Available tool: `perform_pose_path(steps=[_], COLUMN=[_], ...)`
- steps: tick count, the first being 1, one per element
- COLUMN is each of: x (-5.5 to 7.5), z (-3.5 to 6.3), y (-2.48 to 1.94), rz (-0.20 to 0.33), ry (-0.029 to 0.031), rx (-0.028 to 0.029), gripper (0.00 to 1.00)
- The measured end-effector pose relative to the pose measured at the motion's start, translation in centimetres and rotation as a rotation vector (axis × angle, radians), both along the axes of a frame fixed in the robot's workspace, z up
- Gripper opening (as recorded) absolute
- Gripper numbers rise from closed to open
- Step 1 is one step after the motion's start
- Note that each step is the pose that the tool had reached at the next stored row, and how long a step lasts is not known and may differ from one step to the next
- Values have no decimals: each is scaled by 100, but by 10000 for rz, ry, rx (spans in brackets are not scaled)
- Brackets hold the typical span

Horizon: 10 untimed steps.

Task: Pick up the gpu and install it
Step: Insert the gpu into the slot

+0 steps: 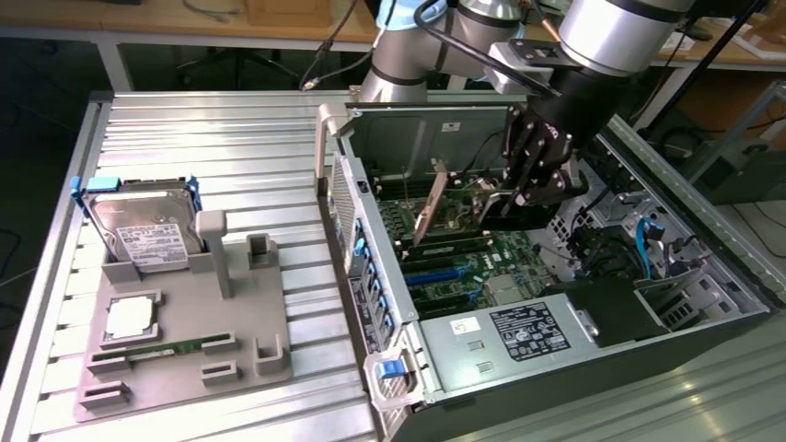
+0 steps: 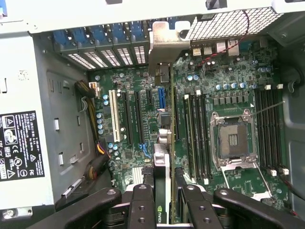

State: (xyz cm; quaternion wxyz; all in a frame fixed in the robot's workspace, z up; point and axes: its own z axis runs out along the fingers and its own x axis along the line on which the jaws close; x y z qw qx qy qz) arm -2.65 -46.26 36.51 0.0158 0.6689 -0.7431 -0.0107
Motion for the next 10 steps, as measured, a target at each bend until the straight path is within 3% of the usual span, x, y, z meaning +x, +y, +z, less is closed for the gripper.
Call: perform_pose_path(steps=[10], x=[0], z=[-45], y=[0], rz=[0], ry=[0], rx=[0], gripper=[27])
